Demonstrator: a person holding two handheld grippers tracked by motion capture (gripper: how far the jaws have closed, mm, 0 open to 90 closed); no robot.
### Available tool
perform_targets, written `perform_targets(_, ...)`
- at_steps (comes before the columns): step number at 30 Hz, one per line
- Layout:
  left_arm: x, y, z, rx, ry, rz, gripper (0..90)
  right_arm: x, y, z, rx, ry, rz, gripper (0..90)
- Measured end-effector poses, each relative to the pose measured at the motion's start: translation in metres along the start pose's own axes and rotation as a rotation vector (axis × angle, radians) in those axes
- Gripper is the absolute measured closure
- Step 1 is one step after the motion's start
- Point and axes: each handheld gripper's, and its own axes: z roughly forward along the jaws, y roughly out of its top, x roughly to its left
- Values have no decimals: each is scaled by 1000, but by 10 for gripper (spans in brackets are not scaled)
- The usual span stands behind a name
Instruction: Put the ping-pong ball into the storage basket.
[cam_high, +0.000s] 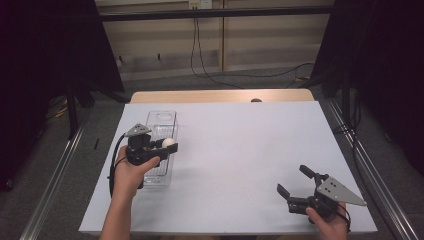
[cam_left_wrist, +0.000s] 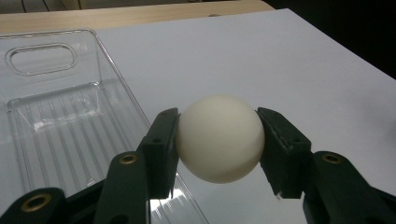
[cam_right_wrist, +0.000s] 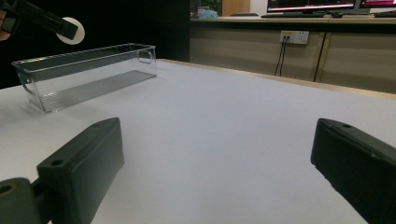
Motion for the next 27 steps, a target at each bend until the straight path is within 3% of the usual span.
perform_targets(27,13,-3,-5,-11,39,-14,512,0,0,0,0,0,0,23)
